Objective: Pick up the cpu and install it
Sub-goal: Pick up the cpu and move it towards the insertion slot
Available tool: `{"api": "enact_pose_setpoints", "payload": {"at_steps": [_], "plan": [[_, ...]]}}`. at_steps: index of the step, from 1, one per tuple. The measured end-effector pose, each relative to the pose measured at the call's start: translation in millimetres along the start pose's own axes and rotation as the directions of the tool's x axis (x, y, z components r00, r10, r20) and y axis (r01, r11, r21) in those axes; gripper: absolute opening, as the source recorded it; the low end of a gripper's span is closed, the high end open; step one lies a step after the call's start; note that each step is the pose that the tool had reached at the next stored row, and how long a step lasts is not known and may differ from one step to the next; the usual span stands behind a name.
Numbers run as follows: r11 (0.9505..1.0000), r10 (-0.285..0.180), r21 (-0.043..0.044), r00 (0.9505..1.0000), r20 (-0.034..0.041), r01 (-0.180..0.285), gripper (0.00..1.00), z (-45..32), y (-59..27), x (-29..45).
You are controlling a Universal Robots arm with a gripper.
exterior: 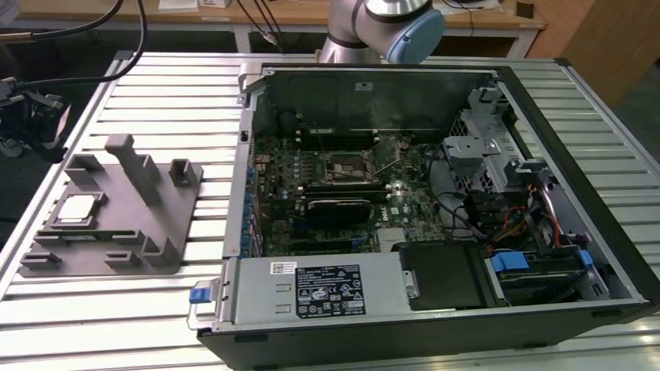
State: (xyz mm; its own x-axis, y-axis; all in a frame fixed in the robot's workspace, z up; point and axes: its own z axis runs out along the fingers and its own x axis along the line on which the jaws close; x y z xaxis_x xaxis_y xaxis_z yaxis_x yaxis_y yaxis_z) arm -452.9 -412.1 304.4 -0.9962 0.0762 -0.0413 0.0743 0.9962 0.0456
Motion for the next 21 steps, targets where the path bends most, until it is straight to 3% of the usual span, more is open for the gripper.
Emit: {"api": "enact_pose_setpoints", "payload": {"at_steps": [21], "plan": [[1.0, 0.0, 0.0, 1.0, 0.0, 0.0, 0.11, 17.9, -11.8, 3.3]]}}
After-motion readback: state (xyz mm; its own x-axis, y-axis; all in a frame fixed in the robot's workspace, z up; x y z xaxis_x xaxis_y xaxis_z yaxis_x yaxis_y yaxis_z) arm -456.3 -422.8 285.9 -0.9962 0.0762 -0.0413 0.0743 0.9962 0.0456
